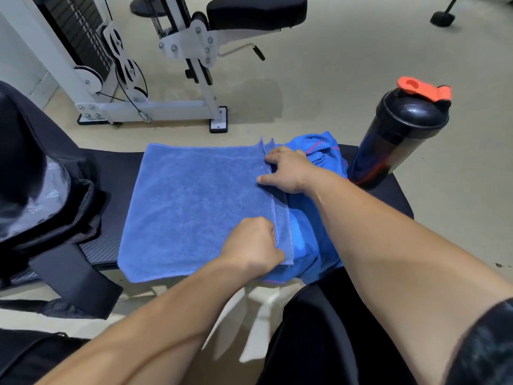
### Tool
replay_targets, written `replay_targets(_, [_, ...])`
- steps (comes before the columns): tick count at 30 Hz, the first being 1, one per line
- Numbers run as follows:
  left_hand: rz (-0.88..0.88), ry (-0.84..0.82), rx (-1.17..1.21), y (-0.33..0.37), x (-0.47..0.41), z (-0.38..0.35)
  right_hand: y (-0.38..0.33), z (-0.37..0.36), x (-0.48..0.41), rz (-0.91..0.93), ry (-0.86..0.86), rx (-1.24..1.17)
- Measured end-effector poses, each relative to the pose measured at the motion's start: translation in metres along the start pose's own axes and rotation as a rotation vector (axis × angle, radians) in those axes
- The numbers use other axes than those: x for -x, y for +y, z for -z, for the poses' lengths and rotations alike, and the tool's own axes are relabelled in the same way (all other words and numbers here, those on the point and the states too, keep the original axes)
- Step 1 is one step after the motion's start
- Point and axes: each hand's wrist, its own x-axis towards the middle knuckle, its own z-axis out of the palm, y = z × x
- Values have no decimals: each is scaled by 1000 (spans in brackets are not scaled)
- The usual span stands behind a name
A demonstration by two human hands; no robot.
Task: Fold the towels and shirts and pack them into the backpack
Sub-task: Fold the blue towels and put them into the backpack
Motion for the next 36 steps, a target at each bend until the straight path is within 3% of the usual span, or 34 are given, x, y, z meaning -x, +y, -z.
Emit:
replay_targets(10, [-70, 114, 116, 25, 22, 30, 7, 26, 12, 95, 245, -275])
replay_targets(14, [-45, 52, 127, 25, 11, 5, 18, 20, 19, 31, 209, -180])
replay_targets(18, [-50, 19, 140, 11, 6, -17, 18, 1, 27, 1, 106, 69])
replay_targets(20, [-67, 105, 269, 4, 9, -14, 7, -6, 31, 22, 146, 131])
replay_targets(22, [-143, 313, 324, -10, 10, 0, -9, -13, 36, 61, 211, 133])
replay_targets(25, [-184, 602, 107, -51, -2, 23, -33, -31, 40, 121, 216, 172])
replay_targets(27, [-50, 526, -130, -86, -14, 34, -45, -48, 41, 152, 149, 238])
replay_targets(30, [115, 248, -390, -130, -15, 39, -52, -74, 40, 164, 47, 294])
replay_targets(36, [176, 98, -482, -142, 12, 37, -57, -92, 56, 158, -23, 320])
